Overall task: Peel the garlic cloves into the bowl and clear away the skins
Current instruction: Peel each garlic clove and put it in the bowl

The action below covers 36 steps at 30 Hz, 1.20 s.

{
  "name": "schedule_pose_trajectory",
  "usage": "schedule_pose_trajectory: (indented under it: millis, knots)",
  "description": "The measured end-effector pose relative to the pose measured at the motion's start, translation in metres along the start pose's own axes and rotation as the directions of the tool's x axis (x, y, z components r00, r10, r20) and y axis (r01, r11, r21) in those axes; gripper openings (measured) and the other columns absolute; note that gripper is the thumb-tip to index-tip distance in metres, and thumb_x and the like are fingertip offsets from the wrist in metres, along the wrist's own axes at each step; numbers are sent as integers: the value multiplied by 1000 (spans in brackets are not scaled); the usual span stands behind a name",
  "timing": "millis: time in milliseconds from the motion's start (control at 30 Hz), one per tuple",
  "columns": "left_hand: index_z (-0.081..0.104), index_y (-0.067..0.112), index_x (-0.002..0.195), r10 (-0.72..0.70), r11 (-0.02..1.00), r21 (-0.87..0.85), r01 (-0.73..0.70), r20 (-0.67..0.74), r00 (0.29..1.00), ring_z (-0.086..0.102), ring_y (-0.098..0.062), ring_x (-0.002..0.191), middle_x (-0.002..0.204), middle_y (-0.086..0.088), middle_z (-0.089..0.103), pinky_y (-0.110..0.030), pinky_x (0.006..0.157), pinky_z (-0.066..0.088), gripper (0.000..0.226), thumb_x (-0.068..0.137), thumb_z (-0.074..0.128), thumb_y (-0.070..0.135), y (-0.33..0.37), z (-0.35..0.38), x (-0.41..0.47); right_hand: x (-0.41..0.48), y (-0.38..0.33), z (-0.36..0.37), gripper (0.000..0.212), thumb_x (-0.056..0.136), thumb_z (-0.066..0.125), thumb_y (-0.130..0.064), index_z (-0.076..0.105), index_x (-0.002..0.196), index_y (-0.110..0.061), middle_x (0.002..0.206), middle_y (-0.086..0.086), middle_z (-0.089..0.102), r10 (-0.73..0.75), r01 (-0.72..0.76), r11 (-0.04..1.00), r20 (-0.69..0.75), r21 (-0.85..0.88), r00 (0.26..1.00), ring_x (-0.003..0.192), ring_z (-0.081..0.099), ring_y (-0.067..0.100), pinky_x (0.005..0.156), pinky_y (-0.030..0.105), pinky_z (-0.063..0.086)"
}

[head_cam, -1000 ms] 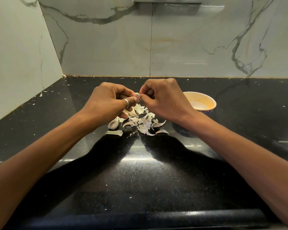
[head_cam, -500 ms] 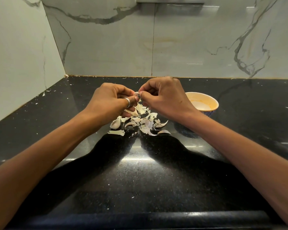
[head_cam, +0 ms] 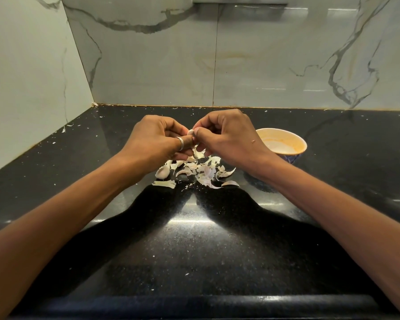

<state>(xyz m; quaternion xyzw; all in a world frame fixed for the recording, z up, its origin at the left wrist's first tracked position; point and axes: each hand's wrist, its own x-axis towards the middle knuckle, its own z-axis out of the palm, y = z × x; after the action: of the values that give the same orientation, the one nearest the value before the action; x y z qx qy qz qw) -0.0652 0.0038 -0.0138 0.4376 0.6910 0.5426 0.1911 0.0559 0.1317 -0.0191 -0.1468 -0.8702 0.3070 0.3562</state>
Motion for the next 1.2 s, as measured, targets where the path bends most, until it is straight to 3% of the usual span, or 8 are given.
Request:
schedule_pose_trajectory:
  millis: [133, 300, 433, 733, 967, 1200]
  knots:
    - [69, -2, 93, 12, 1000, -23, -12, -9, 1000, 75, -21, 73, 84, -21, 73, -25, 65, 62, 7, 86, 71, -1, 0, 0, -1, 1, 4, 1, 12, 94, 69, -15, 78, 86, -16, 72, 1, 76, 44, -46, 996, 31, 78, 999, 64, 74, 19, 67, 46, 64]
    - [71, -7, 93, 10, 997, -74, -13, -39, 999, 74, -18, 67, 78, -18, 74, -22, 61, 60, 11, 84, 74, 0, -1, 3, -2, -1, 3, 7, 16, 94, 65, -13, 79, 87, -15, 72, -2, 75, 30, -29, 999, -28, 18, 999, 61, 71, 11, 61, 30, 57]
    - [71, -3, 82, 12, 992, -122, -21, -71, 997, 73, -18, 64, 69, -11, 73, -22, 61, 60, 4, 86, 72, -5, -2, 7, -3, -3, 1, 13, 17, 95, 64, -15, 77, 84, -19, 73, -7, 72, 47, -46, 999, -82, 6, 996, 67, 69, 14, 67, 36, 59]
    - [71, -2, 82, 18, 988, -152, -32, -97, 995, 74, -18, 66, 68, -8, 72, -22, 61, 60, 5, 87, 71, -5, -1, 12, -6, -6, -3, 16, 17, 94, 64, -17, 77, 84, -17, 67, -12, 66, 47, -49, 999, -137, -15, 989, 63, 63, 8, 62, 29, 54]
    - [71, 0, 83, 8, 978, -207, -26, -84, 996, 75, -17, 70, 68, -3, 74, -18, 61, 59, 10, 85, 70, -10, 2, 13, -7, -3, 0, 16, 20, 91, 64, -15, 74, 74, -20, 70, 0, 73, 145, -126, 979, -112, 159, 983, 67, 71, 22, 69, 50, 62]
    - [72, 1, 92, -30, 953, -302, 15, -44, 999, 74, -16, 69, 77, -11, 76, -19, 62, 60, 7, 85, 74, 2, 7, 12, -6, 2, 2, 8, 19, 91, 63, -16, 75, 77, -12, 72, 7, 74, 214, -195, 925, -25, 326, 976, 67, 68, 21, 72, 43, 62]
